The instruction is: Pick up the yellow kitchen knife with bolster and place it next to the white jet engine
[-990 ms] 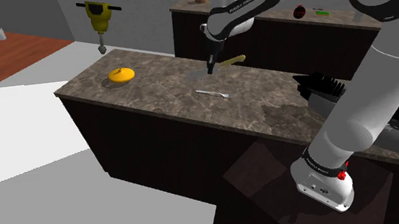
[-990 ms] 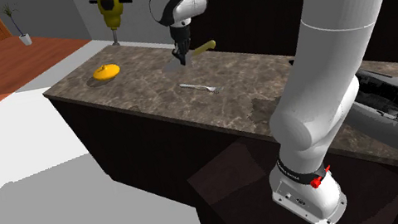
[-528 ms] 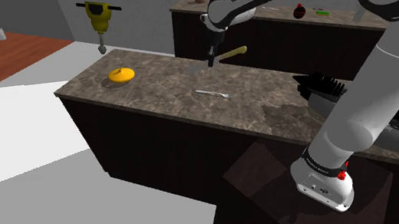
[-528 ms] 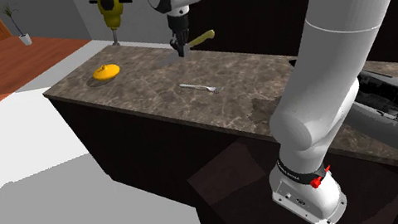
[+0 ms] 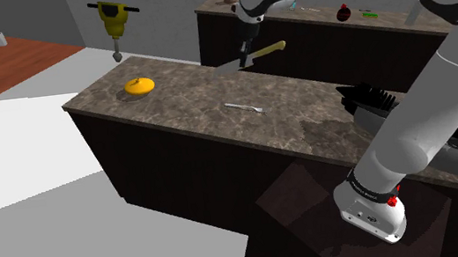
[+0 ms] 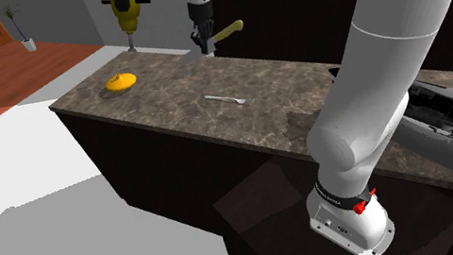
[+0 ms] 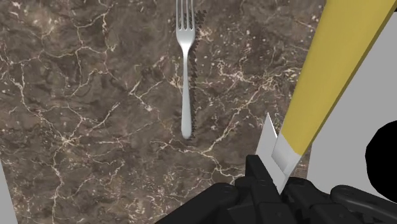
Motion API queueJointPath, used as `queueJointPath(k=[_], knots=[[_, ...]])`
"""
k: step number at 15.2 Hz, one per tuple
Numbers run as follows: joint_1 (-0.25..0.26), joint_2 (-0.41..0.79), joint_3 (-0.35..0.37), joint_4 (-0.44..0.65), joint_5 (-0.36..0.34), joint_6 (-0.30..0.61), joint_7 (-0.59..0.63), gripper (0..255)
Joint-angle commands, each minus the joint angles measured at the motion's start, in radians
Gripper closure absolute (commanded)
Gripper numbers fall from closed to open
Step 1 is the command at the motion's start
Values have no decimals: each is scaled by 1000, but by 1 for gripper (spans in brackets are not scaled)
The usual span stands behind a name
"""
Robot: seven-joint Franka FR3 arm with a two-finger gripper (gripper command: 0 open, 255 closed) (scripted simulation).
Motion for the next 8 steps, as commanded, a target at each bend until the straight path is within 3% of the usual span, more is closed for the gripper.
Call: queueJointPath(k=[1, 8], knots=[[1, -8, 1, 17, -2, -26, 3, 255], [1, -24, 1, 93, -5, -118, 7, 255]])
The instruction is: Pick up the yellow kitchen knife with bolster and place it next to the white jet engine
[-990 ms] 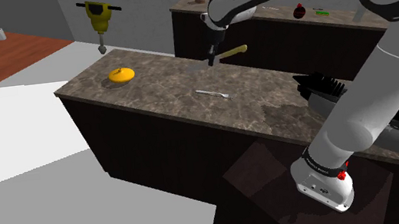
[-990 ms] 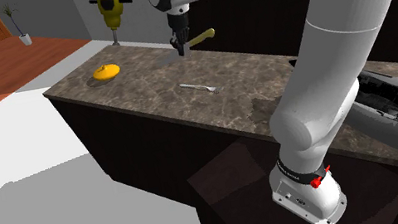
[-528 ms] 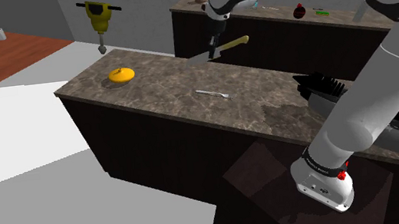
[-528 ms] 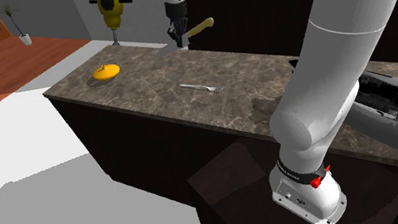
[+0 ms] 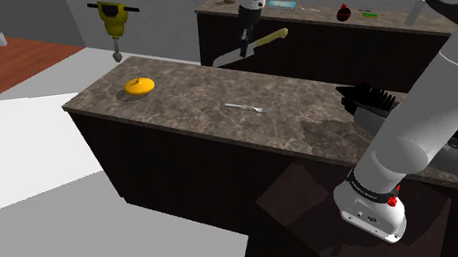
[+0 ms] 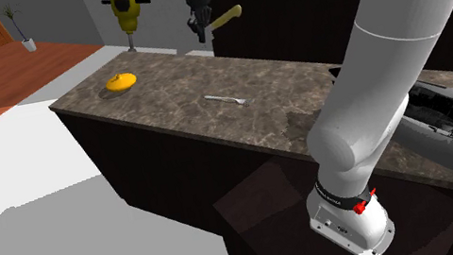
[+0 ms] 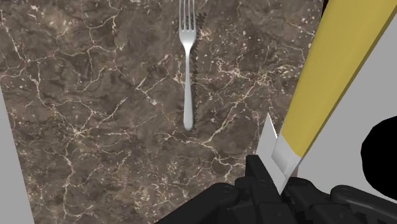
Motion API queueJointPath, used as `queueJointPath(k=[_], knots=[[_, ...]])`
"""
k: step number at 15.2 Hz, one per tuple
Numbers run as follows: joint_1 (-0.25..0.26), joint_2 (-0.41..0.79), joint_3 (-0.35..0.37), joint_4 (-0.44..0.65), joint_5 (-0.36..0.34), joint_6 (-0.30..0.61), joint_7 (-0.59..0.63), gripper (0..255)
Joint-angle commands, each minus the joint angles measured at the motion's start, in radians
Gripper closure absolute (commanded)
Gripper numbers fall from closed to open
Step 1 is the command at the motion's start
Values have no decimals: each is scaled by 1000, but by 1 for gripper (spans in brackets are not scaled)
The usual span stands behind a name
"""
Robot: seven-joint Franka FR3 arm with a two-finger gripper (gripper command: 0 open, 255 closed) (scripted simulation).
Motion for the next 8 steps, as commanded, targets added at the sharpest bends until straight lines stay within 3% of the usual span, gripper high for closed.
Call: queueJointPath(k=[1, 5, 8], knots=[[0, -4, 1, 22, -1, -27, 2, 255], [1, -8, 1, 70, -2, -78, 4, 255], [-30, -50, -34, 22, -3, -75, -61, 255]])
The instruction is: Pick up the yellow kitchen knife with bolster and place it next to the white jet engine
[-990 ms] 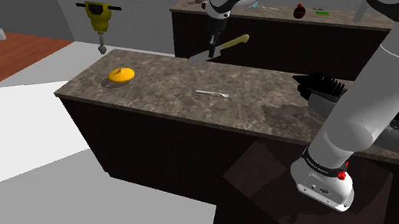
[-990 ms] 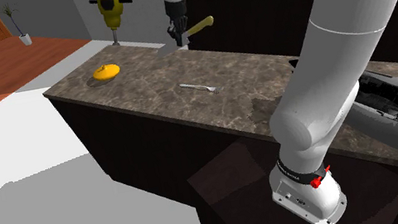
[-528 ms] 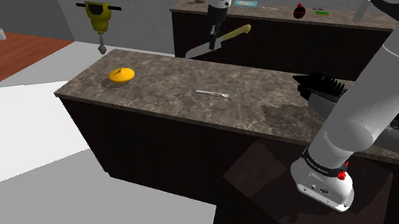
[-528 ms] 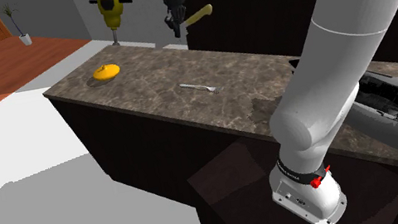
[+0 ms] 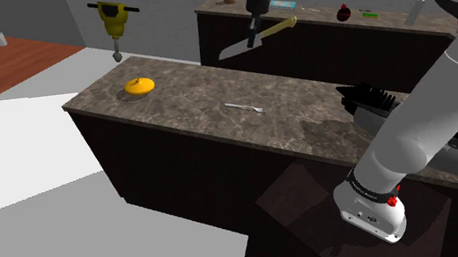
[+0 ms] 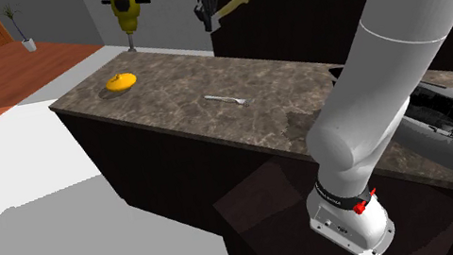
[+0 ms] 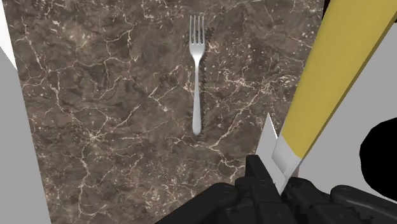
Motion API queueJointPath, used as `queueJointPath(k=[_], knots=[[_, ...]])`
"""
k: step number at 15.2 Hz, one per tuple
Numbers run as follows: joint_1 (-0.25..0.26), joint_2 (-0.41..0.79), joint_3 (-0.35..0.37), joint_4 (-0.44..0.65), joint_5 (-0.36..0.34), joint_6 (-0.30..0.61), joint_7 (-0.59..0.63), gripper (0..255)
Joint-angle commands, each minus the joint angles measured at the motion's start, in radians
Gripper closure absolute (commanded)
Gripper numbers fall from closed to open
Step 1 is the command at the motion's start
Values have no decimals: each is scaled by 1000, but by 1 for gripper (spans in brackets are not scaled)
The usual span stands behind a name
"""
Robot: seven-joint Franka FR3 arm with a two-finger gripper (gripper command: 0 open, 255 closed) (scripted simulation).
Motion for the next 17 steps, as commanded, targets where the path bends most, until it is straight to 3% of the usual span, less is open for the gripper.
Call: queueJointPath(k=[1, 9, 17], knots=[[-19, -22, -22, -27, -1, 3, -42, 255], [-99, -90, -128, -93, -13, -2, -223, 255], [-178, -93, -247, -85, -19, -19, -417, 255]])
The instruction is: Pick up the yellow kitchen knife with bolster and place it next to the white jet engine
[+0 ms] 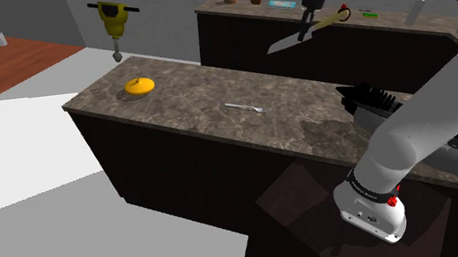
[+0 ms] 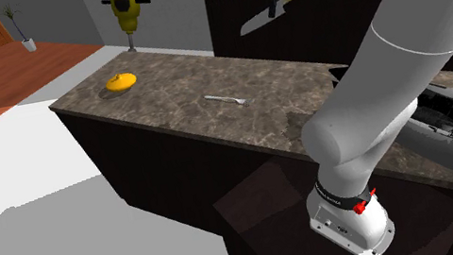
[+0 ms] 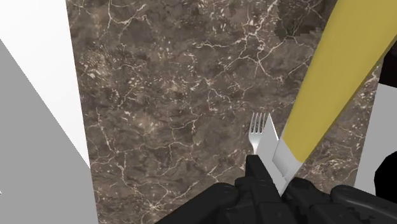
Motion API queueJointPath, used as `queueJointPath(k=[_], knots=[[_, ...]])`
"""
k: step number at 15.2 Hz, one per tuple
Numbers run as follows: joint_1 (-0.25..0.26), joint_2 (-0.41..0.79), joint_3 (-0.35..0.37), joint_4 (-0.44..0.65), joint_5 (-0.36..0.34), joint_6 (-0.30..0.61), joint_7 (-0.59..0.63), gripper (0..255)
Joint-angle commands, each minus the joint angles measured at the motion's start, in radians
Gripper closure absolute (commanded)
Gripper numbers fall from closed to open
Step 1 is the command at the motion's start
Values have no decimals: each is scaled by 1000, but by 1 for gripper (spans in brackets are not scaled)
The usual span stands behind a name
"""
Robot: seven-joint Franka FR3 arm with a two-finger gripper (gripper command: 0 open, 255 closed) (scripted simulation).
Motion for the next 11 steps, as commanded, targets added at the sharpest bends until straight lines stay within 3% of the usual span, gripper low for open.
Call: queueJointPath(k=[1, 11], knots=[[-19, 13, -32, 16, 3, -6, -53, 255], [-117, 124, -190, 140, 54, -44, -326, 255]])
